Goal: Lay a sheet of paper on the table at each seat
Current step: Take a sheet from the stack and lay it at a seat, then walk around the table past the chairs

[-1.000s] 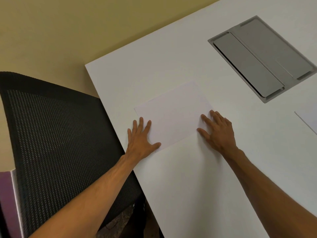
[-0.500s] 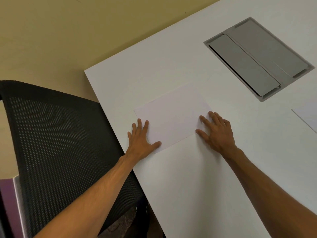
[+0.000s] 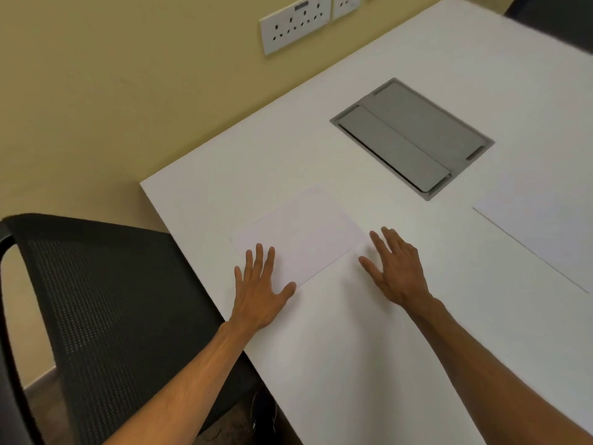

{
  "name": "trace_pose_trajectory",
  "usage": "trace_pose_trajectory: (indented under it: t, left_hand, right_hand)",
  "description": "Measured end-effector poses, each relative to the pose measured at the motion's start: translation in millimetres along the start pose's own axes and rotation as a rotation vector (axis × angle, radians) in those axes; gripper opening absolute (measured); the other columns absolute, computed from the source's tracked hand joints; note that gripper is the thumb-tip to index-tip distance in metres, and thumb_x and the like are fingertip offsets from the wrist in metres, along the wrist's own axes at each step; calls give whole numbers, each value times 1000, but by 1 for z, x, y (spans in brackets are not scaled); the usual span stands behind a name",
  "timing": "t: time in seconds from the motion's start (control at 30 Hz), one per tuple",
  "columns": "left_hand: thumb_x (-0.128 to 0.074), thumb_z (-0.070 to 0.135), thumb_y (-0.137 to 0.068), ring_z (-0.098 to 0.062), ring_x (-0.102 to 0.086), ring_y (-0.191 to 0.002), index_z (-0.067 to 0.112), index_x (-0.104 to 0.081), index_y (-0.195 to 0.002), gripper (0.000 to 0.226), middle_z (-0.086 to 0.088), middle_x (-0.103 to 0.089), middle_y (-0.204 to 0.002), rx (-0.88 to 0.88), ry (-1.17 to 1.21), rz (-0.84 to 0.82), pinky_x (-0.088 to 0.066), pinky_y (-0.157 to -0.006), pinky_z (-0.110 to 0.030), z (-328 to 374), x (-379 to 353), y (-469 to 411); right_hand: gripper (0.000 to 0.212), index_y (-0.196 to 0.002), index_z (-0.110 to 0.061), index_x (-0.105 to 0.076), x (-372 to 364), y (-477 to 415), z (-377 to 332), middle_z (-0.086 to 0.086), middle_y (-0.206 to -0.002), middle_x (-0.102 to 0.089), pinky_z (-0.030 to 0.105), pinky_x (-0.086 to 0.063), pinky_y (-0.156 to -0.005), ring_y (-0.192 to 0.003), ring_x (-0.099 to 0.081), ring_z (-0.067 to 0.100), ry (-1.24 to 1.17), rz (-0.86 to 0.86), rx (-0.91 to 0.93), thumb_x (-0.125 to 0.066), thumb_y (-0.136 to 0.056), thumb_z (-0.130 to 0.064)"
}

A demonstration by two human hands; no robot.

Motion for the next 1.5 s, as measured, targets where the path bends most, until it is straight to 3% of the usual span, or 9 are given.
trace_pose_trajectory:
  t: [0.23,0.4,0.7,0.9,1.23,1.5]
  left_hand:
    - [-25,69,-96,-18,29,-150,28,14,-158,84,2,26,-165,-221,-106,105,15,-123,-50,90,29,27]
    - [-23,67,-95,-22,22,-153,28,6,-159,80,-2,18,-167,-402,-174,195,13,-123,-53,152,52,40]
    - [-21,69,-92,-24,21,-153,28,8,-158,83,-3,19,-166,-649,-196,185,12,-122,-56,200,72,94]
    - [-19,68,-93,-22,24,-152,27,12,-157,83,-1,22,-166,-821,-168,166,14,-122,-54,218,90,163]
    - [-19,73,-91,-19,22,-153,31,12,-158,86,1,20,-167,-1102,-86,149,11,-124,-54,274,94,268]
    - [-23,71,-92,-17,21,-154,34,13,-158,84,4,20,-167,-1276,-9,116,7,-124,-54,344,56,381]
  right_hand:
    - [67,-157,-19,-25,43,45,10,9,-165,-21,44,-20,-120,-154,-15,25,-52,96,-97,-34,-102,-55]
    - [67,-159,-23,-17,73,83,10,5,-167,-11,43,-9,-123,-155,-4,20,-81,164,-169,-29,-102,-56]
    - [67,-160,-29,-9,133,187,-25,-1,-167,0,51,4,-124,-154,7,19,-26,379,-352,-20,-102,-60]
    - [67,-159,-33,-1,160,262,-52,-4,-167,7,45,17,-121,-153,15,15,5,470,-522,-19,-101,-61]
    - [65,-160,-31,-3,220,413,-64,-4,-168,4,45,3,-125,-154,11,13,-39,689,-693,-23,-103,-57]
    - [65,-159,-34,0,260,576,-32,-5,-168,7,43,6,-124,-154,12,14,37,826,-850,-20,-103,-60]
Point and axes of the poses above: each hand's wrist, its own y-axis away from the middle knuckle, its own x-axis out of the back of the hand, z = x × y, the point moved 8 cm from there along -y, towards the middle knuckle
